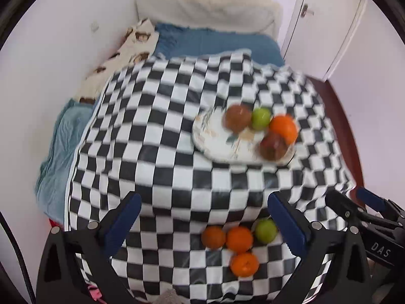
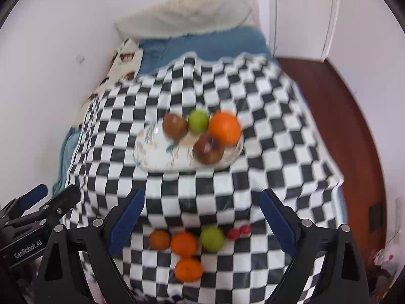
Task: Organize fruits
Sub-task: 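Lift both tools away from the plate, then grasp a tangerine with the left tool while the right tool grasps another tangerine, then lower both tangerines onto the floral plate and open both tools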
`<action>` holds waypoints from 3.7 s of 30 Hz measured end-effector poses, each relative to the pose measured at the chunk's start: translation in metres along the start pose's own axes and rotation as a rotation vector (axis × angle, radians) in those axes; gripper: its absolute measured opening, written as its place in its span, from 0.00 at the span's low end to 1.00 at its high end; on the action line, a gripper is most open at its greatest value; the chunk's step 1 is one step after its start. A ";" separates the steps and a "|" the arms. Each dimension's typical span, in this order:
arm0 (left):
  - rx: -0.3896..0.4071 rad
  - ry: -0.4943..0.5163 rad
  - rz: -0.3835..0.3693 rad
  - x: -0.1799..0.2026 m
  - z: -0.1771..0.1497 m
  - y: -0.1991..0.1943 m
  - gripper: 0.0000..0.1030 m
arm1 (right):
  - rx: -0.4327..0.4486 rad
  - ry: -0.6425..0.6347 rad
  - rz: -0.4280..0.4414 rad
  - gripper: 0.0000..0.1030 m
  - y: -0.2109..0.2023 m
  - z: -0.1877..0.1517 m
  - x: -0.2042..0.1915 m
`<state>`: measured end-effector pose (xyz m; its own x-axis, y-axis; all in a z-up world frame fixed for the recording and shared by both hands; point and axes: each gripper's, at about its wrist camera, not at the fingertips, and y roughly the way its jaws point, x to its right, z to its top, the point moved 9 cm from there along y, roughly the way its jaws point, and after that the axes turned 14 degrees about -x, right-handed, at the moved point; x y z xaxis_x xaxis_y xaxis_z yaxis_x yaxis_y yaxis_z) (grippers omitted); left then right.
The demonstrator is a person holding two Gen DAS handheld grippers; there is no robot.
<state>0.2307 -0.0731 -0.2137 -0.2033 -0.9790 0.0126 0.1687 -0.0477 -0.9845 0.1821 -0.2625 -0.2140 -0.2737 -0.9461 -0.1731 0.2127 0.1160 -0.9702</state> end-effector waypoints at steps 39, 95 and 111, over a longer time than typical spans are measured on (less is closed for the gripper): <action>-0.580 -0.025 -0.207 0.014 -0.091 0.223 0.49 | -0.528 0.144 0.122 0.65 0.204 -0.139 0.045; -0.518 0.054 -0.137 0.007 0.174 0.184 0.93 | -0.539 -0.028 0.194 0.93 0.194 0.128 -0.059; -0.329 0.021 -0.037 -0.029 0.153 0.129 0.93 | -0.344 -0.076 -0.065 0.94 0.131 0.139 -0.019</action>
<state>0.4061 -0.0812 -0.3140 -0.2237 -0.9734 0.0495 -0.1594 -0.0136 -0.9871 0.3455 -0.2712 -0.3144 -0.2026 -0.9732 -0.1089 -0.1350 0.1379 -0.9812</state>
